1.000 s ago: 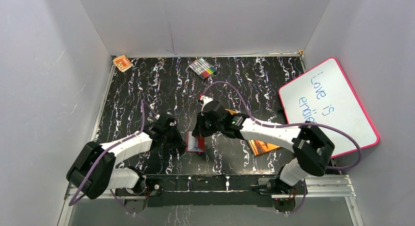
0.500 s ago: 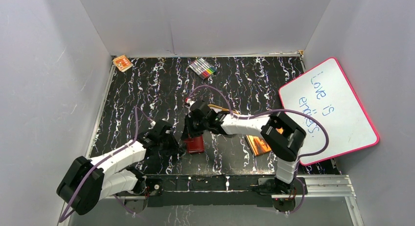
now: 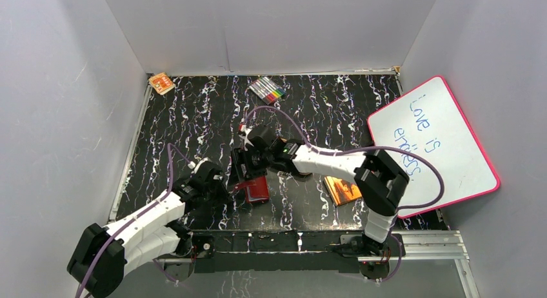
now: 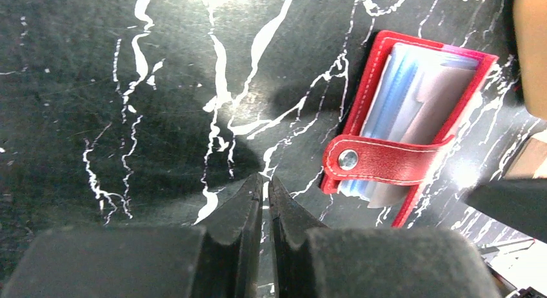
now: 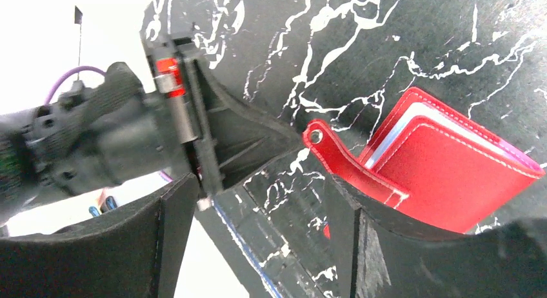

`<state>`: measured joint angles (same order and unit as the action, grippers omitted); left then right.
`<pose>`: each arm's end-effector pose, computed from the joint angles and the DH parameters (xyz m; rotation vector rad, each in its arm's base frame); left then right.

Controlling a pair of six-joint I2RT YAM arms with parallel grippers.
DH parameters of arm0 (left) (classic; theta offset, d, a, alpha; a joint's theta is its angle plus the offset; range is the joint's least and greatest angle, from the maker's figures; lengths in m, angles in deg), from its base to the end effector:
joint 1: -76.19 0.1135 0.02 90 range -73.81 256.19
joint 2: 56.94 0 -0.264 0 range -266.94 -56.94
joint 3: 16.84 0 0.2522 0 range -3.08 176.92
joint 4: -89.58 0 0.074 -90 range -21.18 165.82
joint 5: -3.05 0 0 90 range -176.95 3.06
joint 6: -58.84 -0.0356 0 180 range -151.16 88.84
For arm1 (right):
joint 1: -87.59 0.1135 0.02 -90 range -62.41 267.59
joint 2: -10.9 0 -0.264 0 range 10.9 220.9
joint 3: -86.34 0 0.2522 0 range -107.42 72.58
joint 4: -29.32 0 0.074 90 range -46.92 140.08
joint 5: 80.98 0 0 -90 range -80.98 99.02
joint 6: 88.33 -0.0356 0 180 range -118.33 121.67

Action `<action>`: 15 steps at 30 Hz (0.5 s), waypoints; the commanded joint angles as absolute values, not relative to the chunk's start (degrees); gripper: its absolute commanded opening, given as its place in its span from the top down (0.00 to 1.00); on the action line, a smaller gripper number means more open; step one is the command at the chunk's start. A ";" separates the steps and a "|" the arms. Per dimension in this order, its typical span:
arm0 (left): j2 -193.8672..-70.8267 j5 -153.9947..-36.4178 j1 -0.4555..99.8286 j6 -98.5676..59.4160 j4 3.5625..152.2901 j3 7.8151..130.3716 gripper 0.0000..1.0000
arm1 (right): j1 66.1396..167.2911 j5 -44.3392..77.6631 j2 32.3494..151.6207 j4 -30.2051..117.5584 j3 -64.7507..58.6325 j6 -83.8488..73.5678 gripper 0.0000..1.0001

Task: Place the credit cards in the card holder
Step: Close the card holder at the center of the board.

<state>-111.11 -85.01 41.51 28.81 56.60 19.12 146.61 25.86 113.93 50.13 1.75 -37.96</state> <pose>0.1435 -0.0978 0.1633 -0.5810 2.5191 -0.6398 0.1983 0.3504 0.2226 -0.6014 2.4651 1.1547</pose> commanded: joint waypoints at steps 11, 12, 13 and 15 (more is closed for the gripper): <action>-106.60 -79.31 41.29 29.19 48.59 24.85 0.89 | 145.15 13.77 98.33 62.20 6.37 -30.23 0.73; -105.74 -78.89 41.29 29.18 48.23 25.60 0.87 | 145.16 14.27 98.95 61.63 7.03 -30.35 0.77; -104.98 -78.48 41.29 29.14 47.74 26.29 0.84 | 145.13 15.05 99.49 60.36 7.74 -30.52 0.80; -103.78 -78.00 41.29 29.04 47.42 27.58 0.76 | 145.11 16.48 100.91 57.22 8.90 -31.01 0.81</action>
